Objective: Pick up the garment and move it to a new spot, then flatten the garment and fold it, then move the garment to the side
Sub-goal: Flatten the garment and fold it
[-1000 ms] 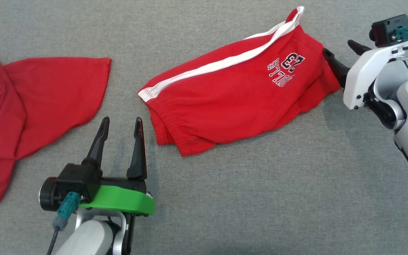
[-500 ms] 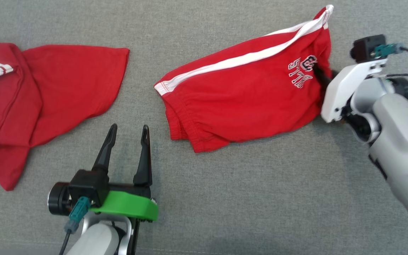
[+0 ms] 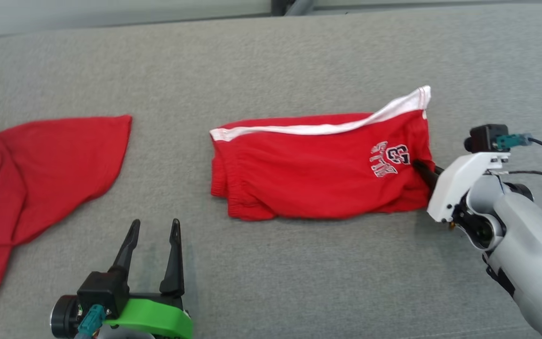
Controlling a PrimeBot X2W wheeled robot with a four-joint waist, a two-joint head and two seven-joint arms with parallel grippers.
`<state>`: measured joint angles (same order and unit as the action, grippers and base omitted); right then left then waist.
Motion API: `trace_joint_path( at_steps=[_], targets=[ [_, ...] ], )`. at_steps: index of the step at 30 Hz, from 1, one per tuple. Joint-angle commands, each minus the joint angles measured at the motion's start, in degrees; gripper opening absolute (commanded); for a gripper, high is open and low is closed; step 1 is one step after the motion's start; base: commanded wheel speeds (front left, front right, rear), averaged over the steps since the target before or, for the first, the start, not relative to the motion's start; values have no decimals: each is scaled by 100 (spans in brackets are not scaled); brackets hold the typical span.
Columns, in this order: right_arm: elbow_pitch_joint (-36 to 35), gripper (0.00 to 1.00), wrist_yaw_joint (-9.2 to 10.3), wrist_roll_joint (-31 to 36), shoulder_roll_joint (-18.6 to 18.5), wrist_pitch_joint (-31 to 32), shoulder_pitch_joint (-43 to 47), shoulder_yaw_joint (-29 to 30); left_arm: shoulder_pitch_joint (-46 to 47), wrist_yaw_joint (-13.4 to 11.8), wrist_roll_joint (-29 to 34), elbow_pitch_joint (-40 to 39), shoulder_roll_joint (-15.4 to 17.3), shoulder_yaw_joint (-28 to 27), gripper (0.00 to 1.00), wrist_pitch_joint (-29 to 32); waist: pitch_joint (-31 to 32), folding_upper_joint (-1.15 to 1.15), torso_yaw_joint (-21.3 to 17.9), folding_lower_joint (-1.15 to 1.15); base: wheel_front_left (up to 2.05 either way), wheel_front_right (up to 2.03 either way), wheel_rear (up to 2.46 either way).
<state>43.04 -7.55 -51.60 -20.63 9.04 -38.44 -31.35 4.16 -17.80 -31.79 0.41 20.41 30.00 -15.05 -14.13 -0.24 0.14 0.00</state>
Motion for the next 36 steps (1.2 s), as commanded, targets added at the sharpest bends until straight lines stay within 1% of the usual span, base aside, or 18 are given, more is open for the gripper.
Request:
trace_joint_path(
  at_steps=[1,5,8,11,14,17,19,21,25,27,28,30,33,36],
  targets=[
    [73,0,12,-76,-77,-38,137,75,-118,41,-25,-20,-12,0,100,-16,532,24,-548,0,0,0,0],
    [392,0,11,-218,-248,-125,299,329,-214,99,27,6,-55,47,100,-17,558,24,-566,0,0,0,0],
    [693,0,11,-246,-471,-279,323,560,-266,148,60,56,-117,86,100,-17,567,24,-494,0,0,0,0],
    [819,0,11,-15,-786,-516,226,665,-310,189,78,109,-208,113,100,-17,576,24,-380,0,0,0,0],
    [673,0,7,148,-867,-660,112,666,-332,225,80,129,-279,86,100,-17,587,24,-320,0,0,0,0],
    [158,0,7,309,-858,-707,81,579,-406,263,109,168,-364,36,100,-17,607,24,-274,0,0,0,0],
    [-335,0,7,402,-744,-609,123,458,-424,284,147,189,-428,4,100,-17,606,24,-256,0,0,0,0],
    [-824,0,7,486,-531,-459,209,305,-430,329,181,222,-459,-40,100,-17,584,24,-248,0,0,0,0],
    [-1376,0,7,673,-33,-82,472,50,-339,460,236,321,-526,-76,100,-17,534,24,-205,0,0,0,0],
    [-1450,0,7,809,183,15,591,46,-267,525,271,381,-560,-96,100,-17,513,24,-147,0,0,0,0],
    [-1409,0,7,984,407,33,706,102,-238,565,307,443,-588,-131,100,-17,499,24,-95,0,0,0,0],
    [-1326,0,7,1104,645,43,800,201,-245,607,339,507,-612,-161,100,-17,495,24,-50,0,0,0,0],
    [-1180,0,7,1299,848,80,853,338,-263,655,379,575,-669,-206,100,-18,480,24,3,0,0,0,0],
    [-1088,0,7,1522,971,96,853,406,-277,706,430,631,-721,-243,100,-18,464,24,46,0,0,0,0]
  ],
)
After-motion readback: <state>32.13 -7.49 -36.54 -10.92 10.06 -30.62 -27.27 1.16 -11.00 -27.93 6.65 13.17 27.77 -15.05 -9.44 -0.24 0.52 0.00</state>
